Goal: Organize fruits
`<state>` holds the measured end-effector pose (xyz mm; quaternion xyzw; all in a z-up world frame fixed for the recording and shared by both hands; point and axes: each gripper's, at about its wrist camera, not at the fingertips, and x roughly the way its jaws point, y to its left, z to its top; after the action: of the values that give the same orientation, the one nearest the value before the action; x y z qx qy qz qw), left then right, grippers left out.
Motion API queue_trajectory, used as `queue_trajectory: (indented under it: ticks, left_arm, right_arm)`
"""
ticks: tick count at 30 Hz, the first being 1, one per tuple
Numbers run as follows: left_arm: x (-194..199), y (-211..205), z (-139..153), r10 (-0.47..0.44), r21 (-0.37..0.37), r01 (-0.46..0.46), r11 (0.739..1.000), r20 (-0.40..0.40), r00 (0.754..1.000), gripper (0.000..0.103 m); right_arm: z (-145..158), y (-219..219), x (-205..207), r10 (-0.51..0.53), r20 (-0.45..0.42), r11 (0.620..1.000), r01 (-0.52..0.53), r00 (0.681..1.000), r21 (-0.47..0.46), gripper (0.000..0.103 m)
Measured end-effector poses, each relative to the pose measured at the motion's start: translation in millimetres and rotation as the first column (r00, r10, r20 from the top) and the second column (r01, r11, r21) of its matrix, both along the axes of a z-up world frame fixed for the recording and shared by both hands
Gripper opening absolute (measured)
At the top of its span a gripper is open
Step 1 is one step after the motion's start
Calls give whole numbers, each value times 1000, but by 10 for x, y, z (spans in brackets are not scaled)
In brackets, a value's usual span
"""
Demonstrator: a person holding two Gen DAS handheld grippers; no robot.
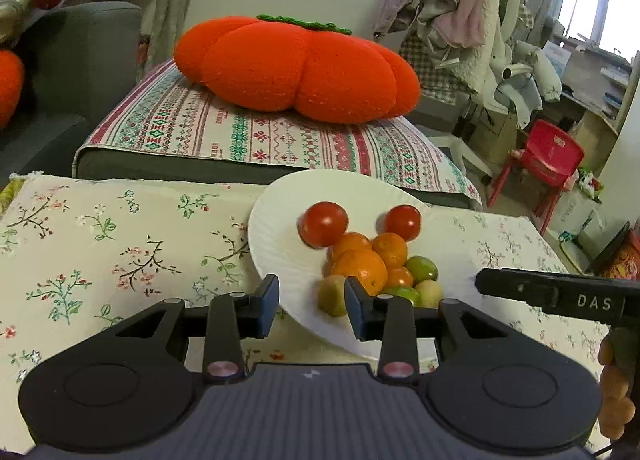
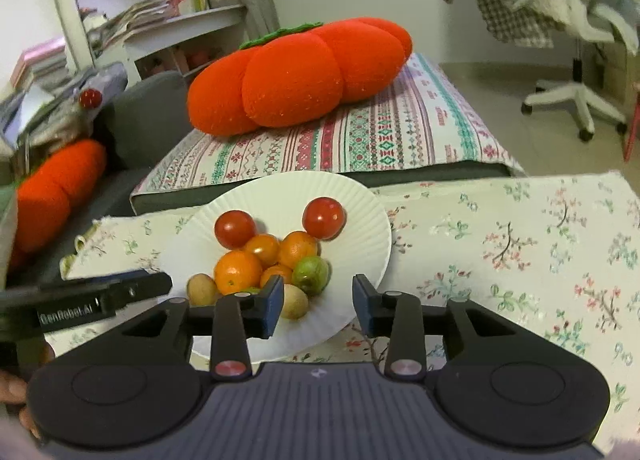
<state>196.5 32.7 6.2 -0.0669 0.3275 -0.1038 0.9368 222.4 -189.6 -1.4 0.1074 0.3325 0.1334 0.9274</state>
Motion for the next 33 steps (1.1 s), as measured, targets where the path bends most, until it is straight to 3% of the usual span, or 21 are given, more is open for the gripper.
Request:
queue_trajectory:
  ticks: [6,10,13,17,20,26,33]
  left_arm:
    - [-165,-166,171,-15,22,15,1000,11,1000,41]
    - [-260,-203,251,28,60,-28,998,-9,1000,57]
    - [-333,-203,287,53,69,-50,996,-41,998,59]
    - [-503,-222,362,82,132,-80,988,-7,997,84]
    - [-580,-212,410,104,157,-104,982,5,995,87]
    - [-754,-167,422,133,107,-129,986,-37,990,91]
    - [-1092,-144,450,176,125,-175,977,1,984,96]
  right_arm:
    - [84,71,-93,31,-27,999,-32,999,-5,46]
    - [240,30,-282,37,-15,999,-37,999,12,69]
    - [294,32,-441,62,4,997,-62,998,-36,71]
    - [372,-5,-605,75,30,997,-75,997,-16,78]
    - [415,20,-692,80,52,997,-79,995,-8,81]
    - [422,96,-859,91,69,995,-88,993,-44,90]
    - [469,73,-1087,89,102,996,-88,991,-5,103]
